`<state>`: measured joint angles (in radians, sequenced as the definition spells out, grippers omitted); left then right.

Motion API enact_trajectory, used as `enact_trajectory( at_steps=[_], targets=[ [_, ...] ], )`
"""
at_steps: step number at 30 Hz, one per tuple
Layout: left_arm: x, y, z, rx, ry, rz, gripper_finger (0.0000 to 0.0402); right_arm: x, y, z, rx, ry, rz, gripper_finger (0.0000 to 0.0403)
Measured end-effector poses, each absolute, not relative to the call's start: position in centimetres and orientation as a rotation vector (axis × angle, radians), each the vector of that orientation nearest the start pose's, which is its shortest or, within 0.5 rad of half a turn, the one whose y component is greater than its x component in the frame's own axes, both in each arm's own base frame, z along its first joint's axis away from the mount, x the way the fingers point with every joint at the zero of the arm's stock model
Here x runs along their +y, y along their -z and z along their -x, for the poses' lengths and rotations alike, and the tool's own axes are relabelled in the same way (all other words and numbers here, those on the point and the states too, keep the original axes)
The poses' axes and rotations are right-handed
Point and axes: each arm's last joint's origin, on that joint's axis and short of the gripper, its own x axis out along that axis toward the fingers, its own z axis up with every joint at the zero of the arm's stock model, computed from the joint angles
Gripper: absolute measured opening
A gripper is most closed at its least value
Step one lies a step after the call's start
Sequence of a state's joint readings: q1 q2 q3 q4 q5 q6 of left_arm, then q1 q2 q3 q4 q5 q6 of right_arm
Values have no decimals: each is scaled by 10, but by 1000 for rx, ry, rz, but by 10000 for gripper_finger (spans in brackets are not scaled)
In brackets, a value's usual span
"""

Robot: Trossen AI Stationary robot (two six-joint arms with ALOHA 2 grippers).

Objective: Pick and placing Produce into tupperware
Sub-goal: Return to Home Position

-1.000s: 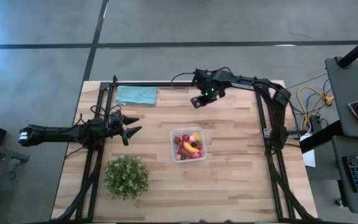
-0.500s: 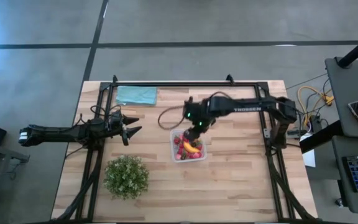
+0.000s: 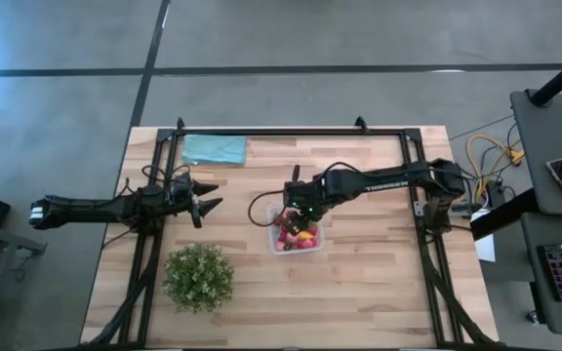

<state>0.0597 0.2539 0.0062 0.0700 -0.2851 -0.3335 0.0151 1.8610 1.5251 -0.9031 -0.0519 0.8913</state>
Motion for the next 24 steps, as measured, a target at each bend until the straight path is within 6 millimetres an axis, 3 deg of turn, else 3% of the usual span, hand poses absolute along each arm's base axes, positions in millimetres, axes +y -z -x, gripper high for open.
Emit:
enact_trajectory(
  at_steps=[9,15,19,24],
  targets=[
    [15,-151,-110,119,-370,309,233,17,-271,-386,1104,401,-800,271],
    [15,-151,-110,119,-370,309,233,29,-324,-385,961,270,-614,273],
    [15,-151,-110,119,-370,309,233,32,-360,-369,932,224,-491,268],
    [15,-151,-110,118,-370,309,233,34,-387,-337,1040,296,-483,265]
  ],
)
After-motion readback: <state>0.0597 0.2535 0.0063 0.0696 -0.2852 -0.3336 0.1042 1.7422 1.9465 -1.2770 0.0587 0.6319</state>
